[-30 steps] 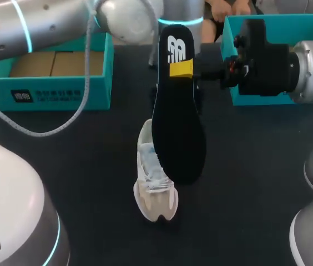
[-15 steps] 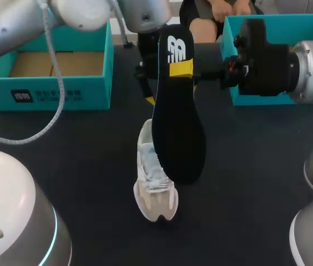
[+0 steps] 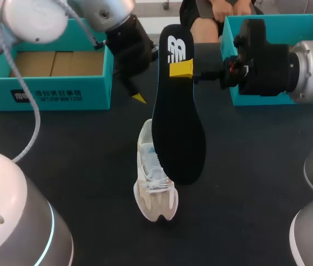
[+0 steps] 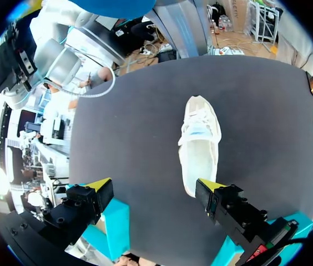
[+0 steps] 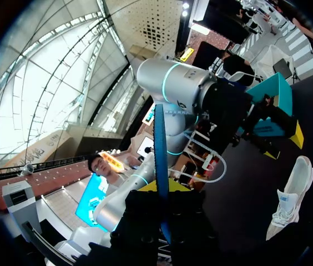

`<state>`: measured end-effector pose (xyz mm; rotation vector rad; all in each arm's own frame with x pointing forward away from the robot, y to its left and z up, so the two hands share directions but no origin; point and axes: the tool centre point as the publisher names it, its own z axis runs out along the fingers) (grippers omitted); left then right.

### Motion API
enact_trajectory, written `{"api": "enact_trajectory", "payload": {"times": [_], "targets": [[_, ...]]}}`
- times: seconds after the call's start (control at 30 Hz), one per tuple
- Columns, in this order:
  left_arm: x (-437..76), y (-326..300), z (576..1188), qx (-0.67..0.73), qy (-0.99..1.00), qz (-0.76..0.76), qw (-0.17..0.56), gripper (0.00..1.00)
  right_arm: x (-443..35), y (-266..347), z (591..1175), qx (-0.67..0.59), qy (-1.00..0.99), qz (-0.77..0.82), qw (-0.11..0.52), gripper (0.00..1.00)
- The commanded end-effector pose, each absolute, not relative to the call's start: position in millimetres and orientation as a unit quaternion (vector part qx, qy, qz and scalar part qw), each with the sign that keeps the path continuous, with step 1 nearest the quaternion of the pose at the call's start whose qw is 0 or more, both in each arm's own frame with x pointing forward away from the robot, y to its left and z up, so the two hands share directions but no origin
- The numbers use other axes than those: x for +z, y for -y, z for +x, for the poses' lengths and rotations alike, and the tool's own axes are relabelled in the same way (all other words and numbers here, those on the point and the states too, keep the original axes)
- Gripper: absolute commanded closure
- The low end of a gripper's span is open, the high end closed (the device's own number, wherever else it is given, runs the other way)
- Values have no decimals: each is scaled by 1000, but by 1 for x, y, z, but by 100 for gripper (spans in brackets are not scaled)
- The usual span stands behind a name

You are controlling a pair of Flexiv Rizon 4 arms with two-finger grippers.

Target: Take the shoe out of the shoebox, open the shoe tongue, remove and reinsert the insole, then place the shoe into the shoebox

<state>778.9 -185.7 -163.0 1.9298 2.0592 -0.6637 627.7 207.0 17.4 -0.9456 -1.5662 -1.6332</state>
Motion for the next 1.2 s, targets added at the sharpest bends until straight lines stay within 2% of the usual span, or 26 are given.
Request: {"api": "enact_trajectory", "payload": {"times": [0.03,0.47,0.7,1.2], "targets": [[-167,182,776,-281,-692,639,184,0,17,-210,627,-626,601,-365,337,100],[-167,182,776,-281,-692,639,184,0,17,-210,627,-626,601,-365,337,100],[-137,170,789,-379,-652,580,307,0,15,-195,646,-641,563,-384,353,100],[-109,160,778,-439,-547,572,425,0,-8,-148,701,-601,464,-486,432,100]]}}
